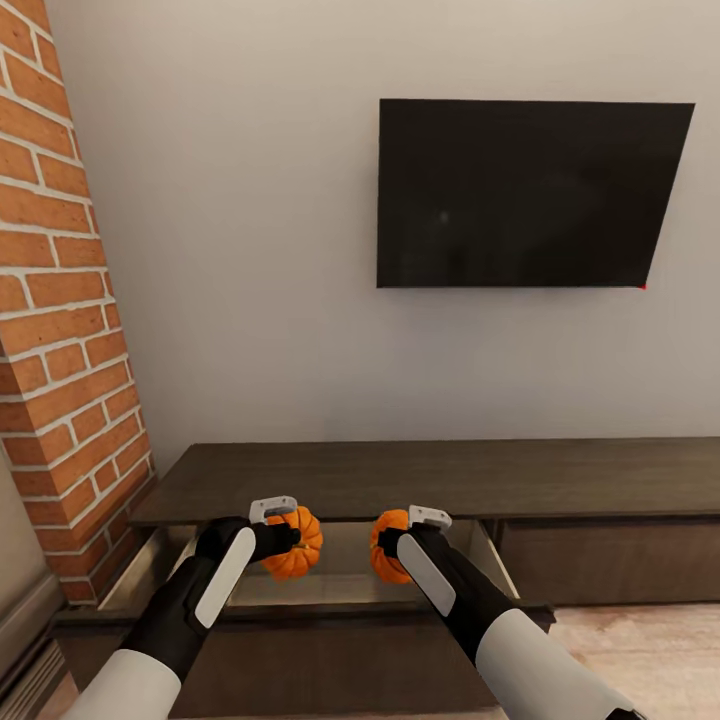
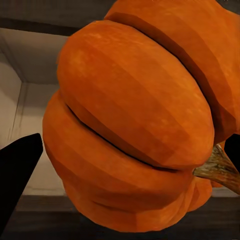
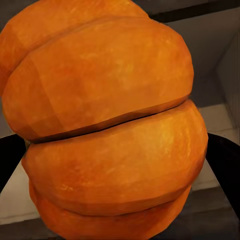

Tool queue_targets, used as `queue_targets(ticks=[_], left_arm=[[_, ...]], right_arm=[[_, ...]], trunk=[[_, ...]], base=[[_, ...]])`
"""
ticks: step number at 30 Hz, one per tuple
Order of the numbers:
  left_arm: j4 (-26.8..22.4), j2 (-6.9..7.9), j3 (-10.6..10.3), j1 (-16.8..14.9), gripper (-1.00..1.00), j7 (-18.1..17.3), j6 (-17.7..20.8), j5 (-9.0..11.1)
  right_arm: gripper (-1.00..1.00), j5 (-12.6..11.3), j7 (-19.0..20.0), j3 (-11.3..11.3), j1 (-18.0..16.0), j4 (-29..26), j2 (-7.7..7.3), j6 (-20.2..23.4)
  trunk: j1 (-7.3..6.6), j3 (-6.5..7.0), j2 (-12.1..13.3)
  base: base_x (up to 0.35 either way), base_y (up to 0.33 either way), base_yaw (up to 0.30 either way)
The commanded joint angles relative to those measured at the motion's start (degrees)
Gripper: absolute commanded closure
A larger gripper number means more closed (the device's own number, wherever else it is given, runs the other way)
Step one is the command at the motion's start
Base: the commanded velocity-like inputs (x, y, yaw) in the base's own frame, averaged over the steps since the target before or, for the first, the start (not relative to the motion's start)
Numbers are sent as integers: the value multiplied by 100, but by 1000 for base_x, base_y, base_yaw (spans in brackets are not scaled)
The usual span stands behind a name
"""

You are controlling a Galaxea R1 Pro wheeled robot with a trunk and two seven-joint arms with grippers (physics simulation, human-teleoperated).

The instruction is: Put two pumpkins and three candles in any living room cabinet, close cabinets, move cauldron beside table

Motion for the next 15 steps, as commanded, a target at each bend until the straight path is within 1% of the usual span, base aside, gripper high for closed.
queue_targets(ticks=[1,4,9,15], left_arm=[[9,1,-10,-4,100,89,16,44],[157,-22,-25,-4,100,89,17,12],[199,-59,-69,-4,100,86,17,2],[202,-62,-72,-4,100,89,16,-15]], right_arm=[[100,-30,-49,19,-6,-8,-4,15],[100,-30,-47,19,-7,-8,-4,11],[100,-30,-41,19,-3,-8,-4,11],[100,-30,-40,19,-6,-7,-4,14]], trunk=[[0,-7,-3],[0,-7,-3],[0,-7,-3],[0,-7,-3]], base=[[190,-136,0],[100,-71,0],[140,-118,0],[27,-23,0]])
